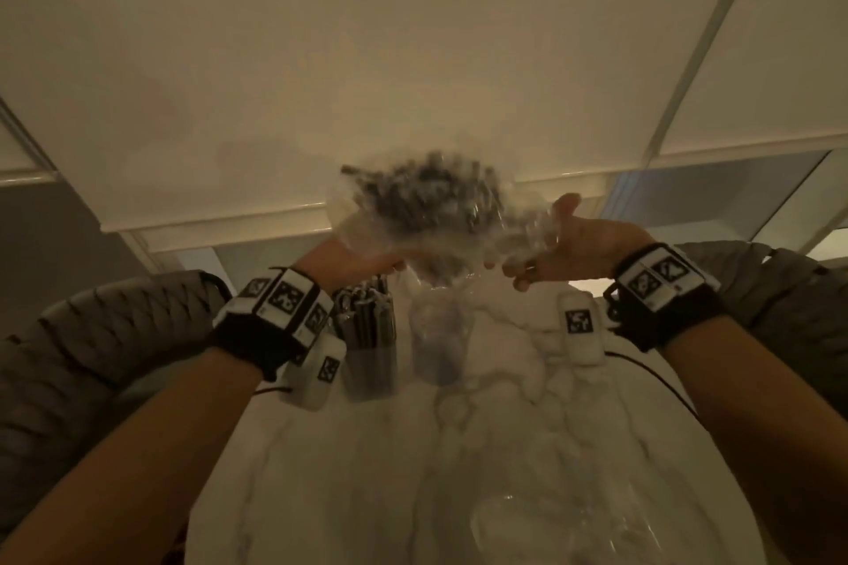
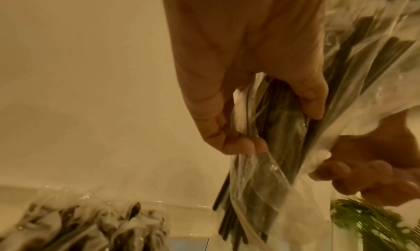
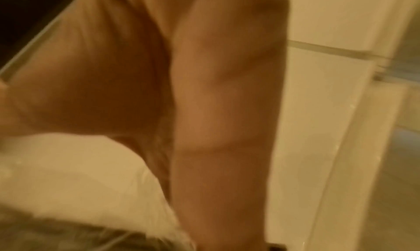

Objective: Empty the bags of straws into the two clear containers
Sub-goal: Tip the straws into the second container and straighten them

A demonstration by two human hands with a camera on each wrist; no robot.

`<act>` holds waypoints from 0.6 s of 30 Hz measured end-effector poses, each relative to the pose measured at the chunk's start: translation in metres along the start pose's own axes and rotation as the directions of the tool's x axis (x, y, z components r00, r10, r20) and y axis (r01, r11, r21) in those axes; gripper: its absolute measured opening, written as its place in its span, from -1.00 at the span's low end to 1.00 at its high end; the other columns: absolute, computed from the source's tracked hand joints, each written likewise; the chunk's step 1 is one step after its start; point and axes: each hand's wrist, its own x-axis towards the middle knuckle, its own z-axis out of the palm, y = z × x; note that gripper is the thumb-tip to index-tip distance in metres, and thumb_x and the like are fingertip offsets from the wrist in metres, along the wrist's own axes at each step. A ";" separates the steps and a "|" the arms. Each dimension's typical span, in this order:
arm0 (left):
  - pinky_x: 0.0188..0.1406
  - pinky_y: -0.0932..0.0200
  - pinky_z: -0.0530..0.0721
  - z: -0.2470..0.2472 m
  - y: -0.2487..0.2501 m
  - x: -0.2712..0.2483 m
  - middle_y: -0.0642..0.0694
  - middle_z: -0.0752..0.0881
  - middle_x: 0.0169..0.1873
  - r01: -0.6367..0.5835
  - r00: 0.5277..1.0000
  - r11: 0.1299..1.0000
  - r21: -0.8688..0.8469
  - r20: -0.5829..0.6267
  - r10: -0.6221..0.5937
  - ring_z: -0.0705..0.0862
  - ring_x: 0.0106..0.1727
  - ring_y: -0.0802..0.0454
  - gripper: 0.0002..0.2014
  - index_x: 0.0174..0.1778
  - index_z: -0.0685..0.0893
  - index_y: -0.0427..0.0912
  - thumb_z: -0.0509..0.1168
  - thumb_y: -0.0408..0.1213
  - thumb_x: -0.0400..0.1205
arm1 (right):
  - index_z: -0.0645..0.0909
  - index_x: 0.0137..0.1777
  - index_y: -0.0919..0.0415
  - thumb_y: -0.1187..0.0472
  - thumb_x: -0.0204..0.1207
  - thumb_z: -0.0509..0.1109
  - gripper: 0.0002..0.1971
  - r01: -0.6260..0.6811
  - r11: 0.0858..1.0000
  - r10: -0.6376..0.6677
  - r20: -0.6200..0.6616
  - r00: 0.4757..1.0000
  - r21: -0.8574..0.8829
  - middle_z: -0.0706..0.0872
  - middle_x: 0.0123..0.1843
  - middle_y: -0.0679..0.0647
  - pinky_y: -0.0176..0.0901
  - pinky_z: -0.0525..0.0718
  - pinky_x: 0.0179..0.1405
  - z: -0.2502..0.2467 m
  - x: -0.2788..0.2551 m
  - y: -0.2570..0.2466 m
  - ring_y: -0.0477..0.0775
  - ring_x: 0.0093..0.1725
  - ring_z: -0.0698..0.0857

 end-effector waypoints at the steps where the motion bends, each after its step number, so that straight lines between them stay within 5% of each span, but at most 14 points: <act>1: -0.42 0.48 0.59 -0.004 -0.001 0.007 0.20 0.73 -0.47 0.010 1.000 1.000 -0.010 -0.008 -0.010 0.63 -0.45 0.29 -0.94 -0.24 0.67 -0.02 0.41 -0.21 0.53 | 0.67 0.03 -0.10 -0.17 0.18 0.58 -0.58 -0.026 1.000 0.026 -0.026 0.999 0.008 0.76 -0.09 -0.09 -0.27 0.68 -0.10 -0.003 0.005 -0.004 -0.15 -0.22 0.66; 3: -0.39 0.43 0.64 -0.009 -0.010 0.019 0.23 0.75 -0.53 0.076 0.997 0.997 0.013 0.008 -0.076 0.70 -0.44 0.27 -0.86 -0.24 0.69 0.07 0.45 0.01 0.44 | 0.56 -0.08 -0.04 0.10 0.42 0.50 -0.83 -0.152 0.937 0.090 -0.204 0.975 -0.315 0.75 -0.34 -0.17 -0.35 0.61 -0.25 -0.005 0.014 -0.009 -0.21 -0.35 0.66; 4: -0.24 0.37 0.69 -0.011 -0.012 0.023 0.21 0.80 -0.44 0.110 0.994 0.993 0.037 0.021 -0.111 0.75 -0.36 0.26 -0.75 -0.17 0.72 0.09 0.47 0.14 0.38 | 0.47 -0.17 -0.09 0.13 0.45 0.48 -0.80 -0.249 0.811 0.068 -0.338 0.939 -0.530 0.69 -0.42 -0.22 -0.40 0.54 -0.33 -0.001 0.020 -0.011 -0.20 -0.36 0.64; 6: 0.14 0.13 0.68 -0.014 -0.016 0.033 0.06 0.85 -0.14 0.196 0.979 0.975 0.105 0.040 -0.201 0.81 -0.09 0.09 -0.49 0.05 0.74 0.11 0.45 0.31 0.29 | 0.51 -0.13 -0.05 -0.06 0.32 0.56 -0.72 -0.405 0.572 -0.029 -0.511 0.859 -0.713 0.60 -0.18 -0.19 -0.38 0.50 -0.22 -0.004 0.038 -0.006 -0.05 -0.13 0.56; 8: 0.25 -0.10 0.67 -0.009 -0.012 0.041 -0.10 0.81 0.08 0.182 0.978 0.980 0.081 0.090 -0.189 0.77 0.08 -0.11 -0.54 0.20 0.70 -0.01 0.43 0.13 0.44 | 0.51 0.32 0.07 -0.20 0.16 0.60 -0.26 -0.338 0.614 -0.117 -0.506 0.855 -0.713 0.54 0.23 -0.04 -0.18 0.57 0.12 -0.010 0.056 0.008 0.01 0.16 0.52; 10: 0.20 -0.09 0.71 -0.003 -0.007 0.048 -0.20 0.78 0.11 0.139 0.985 0.989 0.051 0.100 -0.144 0.75 0.02 -0.13 -0.65 0.19 0.71 -0.12 0.40 -0.06 0.53 | 0.47 0.42 0.08 -0.14 0.17 0.63 -0.19 -0.207 0.773 -0.151 -0.490 0.859 -0.600 0.56 0.33 0.04 -0.19 0.63 0.00 -0.020 0.073 0.022 -0.02 0.14 0.59; 13: 0.12 0.09 0.72 0.006 -0.006 0.058 -0.08 0.78 0.08 0.139 0.973 0.987 0.081 0.175 -0.152 0.74 -0.01 0.02 -0.72 0.14 0.67 0.02 0.38 -0.01 0.54 | 0.58 0.30 0.17 -0.02 0.25 0.62 -0.38 -0.174 0.868 -0.129 -0.549 0.826 -0.465 0.70 0.10 0.05 -0.31 0.57 -0.43 -0.020 0.086 0.039 -0.10 -0.20 0.64; 15: 0.20 0.11 0.68 0.009 -0.011 0.063 0.01 0.74 0.09 0.155 0.950 0.980 0.128 0.253 -0.183 0.72 0.10 0.05 -0.70 0.17 0.62 0.08 0.36 0.01 0.54 | 0.62 0.27 0.23 0.06 0.30 0.60 -0.46 -0.137 0.891 -0.140 -0.549 0.824 -0.433 0.72 0.00 0.06 -0.33 0.55 -0.46 -0.020 0.090 0.050 -0.10 -0.25 0.65; 18: 0.16 0.07 0.74 0.007 -0.016 0.069 -0.06 0.78 0.10 0.150 0.963 0.972 0.179 0.196 -0.185 0.77 0.08 0.02 -0.51 0.23 0.68 -0.02 0.46 0.08 0.41 | 0.64 0.23 0.28 0.11 0.36 0.56 -0.54 -0.096 0.909 -0.167 -0.566 0.807 -0.406 0.70 -0.18 -0.05 -0.46 0.53 -0.56 -0.018 0.090 0.056 -0.15 -0.31 0.64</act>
